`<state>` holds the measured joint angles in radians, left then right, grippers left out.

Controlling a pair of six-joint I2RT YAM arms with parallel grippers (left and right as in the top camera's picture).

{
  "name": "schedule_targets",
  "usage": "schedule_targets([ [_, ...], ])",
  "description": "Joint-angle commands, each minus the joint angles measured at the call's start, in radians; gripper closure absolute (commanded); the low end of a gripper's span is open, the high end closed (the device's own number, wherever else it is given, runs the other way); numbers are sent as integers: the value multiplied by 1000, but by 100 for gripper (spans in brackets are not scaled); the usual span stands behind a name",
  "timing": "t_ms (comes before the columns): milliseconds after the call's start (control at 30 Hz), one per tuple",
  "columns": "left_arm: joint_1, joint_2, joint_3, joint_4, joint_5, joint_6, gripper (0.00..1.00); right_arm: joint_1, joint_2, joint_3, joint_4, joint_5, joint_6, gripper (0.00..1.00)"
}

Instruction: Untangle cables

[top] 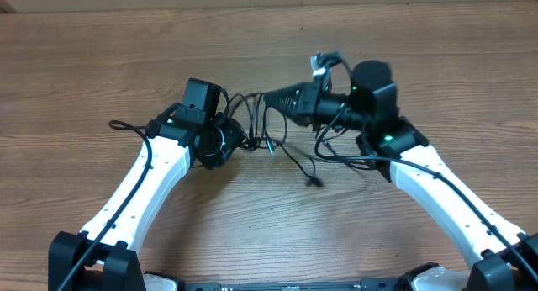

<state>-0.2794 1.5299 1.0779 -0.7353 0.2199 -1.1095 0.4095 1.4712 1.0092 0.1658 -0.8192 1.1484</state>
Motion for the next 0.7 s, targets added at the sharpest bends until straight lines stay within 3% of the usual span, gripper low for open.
schedule_targets([
  [0, 10, 7, -19, 13, -102, 177, 47, -14, -30, 32, 69, -138, -17, 96],
  [100, 10, 7, -19, 56, -64, 252, 36, -14, -29, 32, 60, -137, -43, 96],
  [167, 10, 7, -19, 94, -27, 328, 34, -14, -29, 32, 46, -136, -65, 95],
  [333, 11, 7, -19, 114, -18, 369, 27, -14, -29, 32, -80, -72, -215, 63],
  [400, 11, 7, -19, 103, -20, 381, 21, -14, -29, 32, -175, 1, -285, 56],
  [467, 11, 7, -19, 83, -16, 380, 6, -14, -29, 32, -292, 110, -357, 48],
  [500, 11, 7, -19, 73, -11, 380, 3, -14, -29, 32, -350, 172, -388, 46],
  [667, 11, 7, -17, 10, 36, 378, 0, -14, -29, 32, -540, 395, -451, 36],
])
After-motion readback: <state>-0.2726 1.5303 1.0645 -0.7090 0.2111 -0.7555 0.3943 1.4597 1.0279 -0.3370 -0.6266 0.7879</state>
